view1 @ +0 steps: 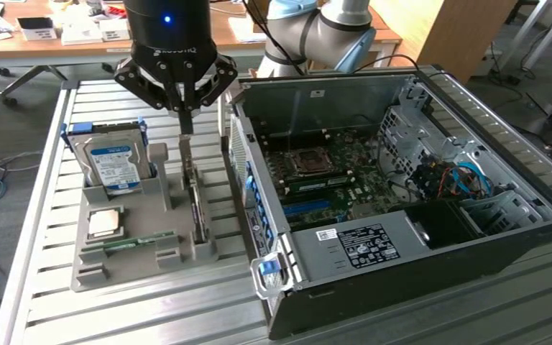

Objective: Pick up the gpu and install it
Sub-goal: 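Reach for the gpu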

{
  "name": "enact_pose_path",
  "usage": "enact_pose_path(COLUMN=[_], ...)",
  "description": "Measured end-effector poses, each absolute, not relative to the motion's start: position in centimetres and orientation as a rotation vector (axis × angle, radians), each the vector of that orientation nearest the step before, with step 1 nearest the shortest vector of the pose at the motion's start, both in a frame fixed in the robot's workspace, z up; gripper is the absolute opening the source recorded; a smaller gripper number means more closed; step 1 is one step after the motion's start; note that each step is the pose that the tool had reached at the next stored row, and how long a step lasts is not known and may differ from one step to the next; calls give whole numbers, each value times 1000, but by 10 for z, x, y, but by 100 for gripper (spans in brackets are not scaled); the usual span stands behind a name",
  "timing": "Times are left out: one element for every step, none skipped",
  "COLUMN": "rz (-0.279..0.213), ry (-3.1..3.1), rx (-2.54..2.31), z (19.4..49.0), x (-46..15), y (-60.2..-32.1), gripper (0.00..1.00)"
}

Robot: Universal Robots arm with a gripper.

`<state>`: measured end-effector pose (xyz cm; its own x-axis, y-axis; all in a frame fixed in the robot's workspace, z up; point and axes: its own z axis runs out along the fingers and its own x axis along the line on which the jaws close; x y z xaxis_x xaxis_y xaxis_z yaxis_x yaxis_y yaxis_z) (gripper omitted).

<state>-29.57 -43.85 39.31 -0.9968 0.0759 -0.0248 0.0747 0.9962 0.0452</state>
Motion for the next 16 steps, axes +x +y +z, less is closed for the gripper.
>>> enact_pose_path(rz=[69,69,69,69,69,69,69,69,69,69,69,69,69,69,69,69], ry=[3112,3112,3112,3112,3112,3112,3112,3112,3112,3112,3112,3112,3112,3112,3112,3112], rx=[117,117,117,118,117,118,118,118,118,118,117,117,117,117,117,117], z=[393,393,393,393,393,393,393,393,393,393,393,393,393,393,393,393], x=[-296,-296,-296,-296,-296,-297,-297,-298,-299,-300,-301,-301,-302,-303,-303,-304], y=[-439,-439,-440,-441,-442,-442,-443,-443,-443,-443,-444,-444,-444,-444,-444,-444], gripper=[11,11,11,11,11,11,11,11,11,11,11,11,11,11,11,11])
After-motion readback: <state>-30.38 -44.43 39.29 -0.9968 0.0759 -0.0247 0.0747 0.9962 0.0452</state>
